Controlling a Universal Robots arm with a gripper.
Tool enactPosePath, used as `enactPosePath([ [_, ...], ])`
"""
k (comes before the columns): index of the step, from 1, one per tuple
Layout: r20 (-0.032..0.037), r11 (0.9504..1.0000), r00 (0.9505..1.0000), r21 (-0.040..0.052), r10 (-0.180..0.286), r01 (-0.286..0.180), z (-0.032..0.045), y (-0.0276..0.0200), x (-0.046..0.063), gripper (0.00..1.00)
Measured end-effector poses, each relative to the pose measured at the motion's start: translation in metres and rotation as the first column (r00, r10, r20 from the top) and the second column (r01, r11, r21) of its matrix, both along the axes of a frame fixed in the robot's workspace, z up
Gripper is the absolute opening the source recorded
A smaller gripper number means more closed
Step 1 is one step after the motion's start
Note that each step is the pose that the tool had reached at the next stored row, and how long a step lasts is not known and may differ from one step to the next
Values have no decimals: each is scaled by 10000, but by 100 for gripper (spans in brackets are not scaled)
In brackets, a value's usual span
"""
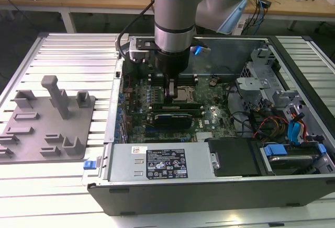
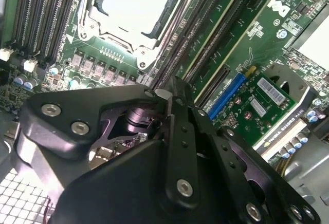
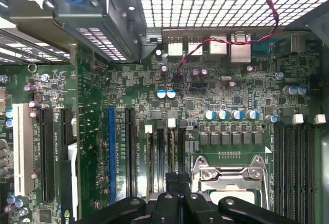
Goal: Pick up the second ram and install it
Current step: 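Press down the second ram until it locks into place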
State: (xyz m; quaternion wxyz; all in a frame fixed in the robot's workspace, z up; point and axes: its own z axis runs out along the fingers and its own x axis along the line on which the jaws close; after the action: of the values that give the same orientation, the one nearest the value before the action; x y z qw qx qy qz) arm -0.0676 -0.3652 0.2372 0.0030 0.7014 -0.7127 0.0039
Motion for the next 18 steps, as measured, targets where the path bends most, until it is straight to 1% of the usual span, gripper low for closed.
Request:
enactPosePath([
  [2, 1, 10000, 10000, 0, 1, -1, -11, 26, 1, 8],
  [3, 2, 10000, 10000, 0, 2, -2, -17, 27, 1, 8],
  [4, 0, 10000, 10000, -8, 3, -3, -24, 25, 1, 8],
  [6, 1, 10000, 10000, -7, 0, 0, -26, 3, 0, 8],
  [7, 0, 10000, 10000, -8, 0, 0, -33, 2, 0, 8],
  [8, -6, 10000, 10000, -18, 3, -3, -63, 1, -1, 8],
  [18, 4, 10000, 10000, -8, 1, -1, -85, 2, -2, 8],
])
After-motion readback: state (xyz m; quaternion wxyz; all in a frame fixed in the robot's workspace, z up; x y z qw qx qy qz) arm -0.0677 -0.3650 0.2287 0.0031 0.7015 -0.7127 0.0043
